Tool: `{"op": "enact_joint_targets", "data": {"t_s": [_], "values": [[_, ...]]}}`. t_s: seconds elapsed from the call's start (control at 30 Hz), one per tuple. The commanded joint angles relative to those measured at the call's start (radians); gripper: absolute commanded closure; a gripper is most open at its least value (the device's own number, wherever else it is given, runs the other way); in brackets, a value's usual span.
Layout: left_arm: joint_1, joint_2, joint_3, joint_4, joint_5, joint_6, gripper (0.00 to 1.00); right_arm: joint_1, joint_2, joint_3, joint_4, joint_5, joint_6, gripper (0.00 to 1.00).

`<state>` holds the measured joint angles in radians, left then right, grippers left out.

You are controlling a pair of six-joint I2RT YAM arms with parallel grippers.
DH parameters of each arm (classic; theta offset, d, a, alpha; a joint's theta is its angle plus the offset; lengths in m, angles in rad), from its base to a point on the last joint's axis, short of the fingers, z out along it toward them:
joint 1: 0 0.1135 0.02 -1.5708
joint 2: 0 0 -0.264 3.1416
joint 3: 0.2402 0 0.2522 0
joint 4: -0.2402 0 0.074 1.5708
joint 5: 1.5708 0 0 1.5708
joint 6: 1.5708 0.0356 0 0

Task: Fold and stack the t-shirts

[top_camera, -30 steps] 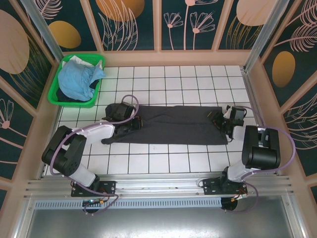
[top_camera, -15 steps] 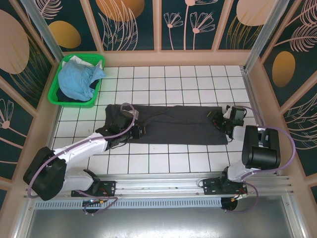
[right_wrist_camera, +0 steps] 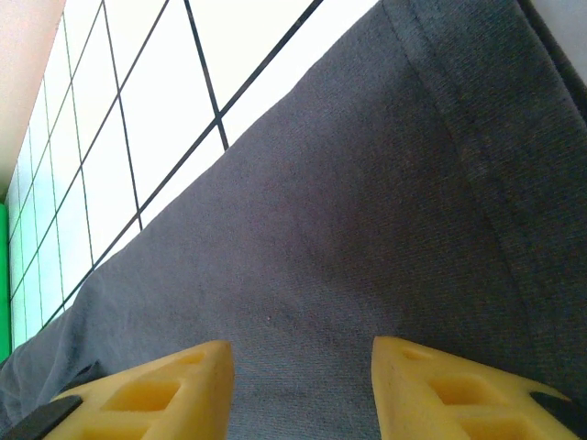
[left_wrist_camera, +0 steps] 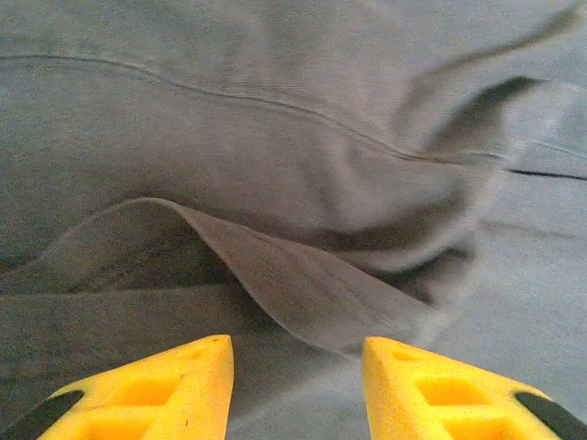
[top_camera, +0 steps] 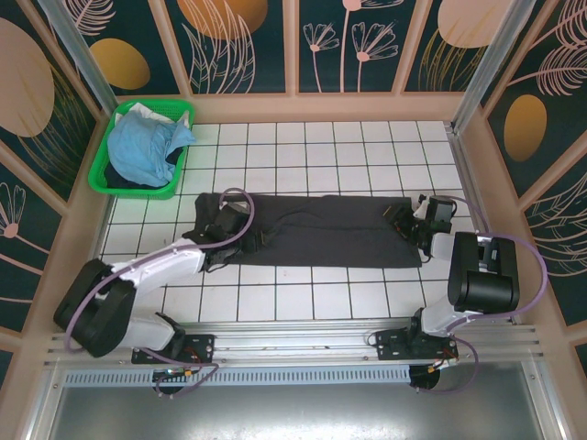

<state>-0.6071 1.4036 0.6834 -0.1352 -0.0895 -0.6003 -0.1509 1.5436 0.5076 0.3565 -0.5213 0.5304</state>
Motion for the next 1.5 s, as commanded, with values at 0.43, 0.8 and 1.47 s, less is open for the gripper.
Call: {"op": "enact_joint_targets", "data": {"t_s": [0.43,0.8,1.47], "values": [[0.086,-0.021,-0.103,-0.081,0.069,0.039,0.77,-0.005,0.007,0.002,0.024,-0.037,0.000,0.55],[0.086,-0.210,-0.090,-0.163,0.036,0.004,0.79,-0.005,-0.008,-0.004,0.026,-0.039,0.000,0.55],[0.086,0.129,0.043,0.008,0.125,0.172,0.52,-0.005,0.009,-0.006,0.050,-0.074,0.006,0.55]]}}
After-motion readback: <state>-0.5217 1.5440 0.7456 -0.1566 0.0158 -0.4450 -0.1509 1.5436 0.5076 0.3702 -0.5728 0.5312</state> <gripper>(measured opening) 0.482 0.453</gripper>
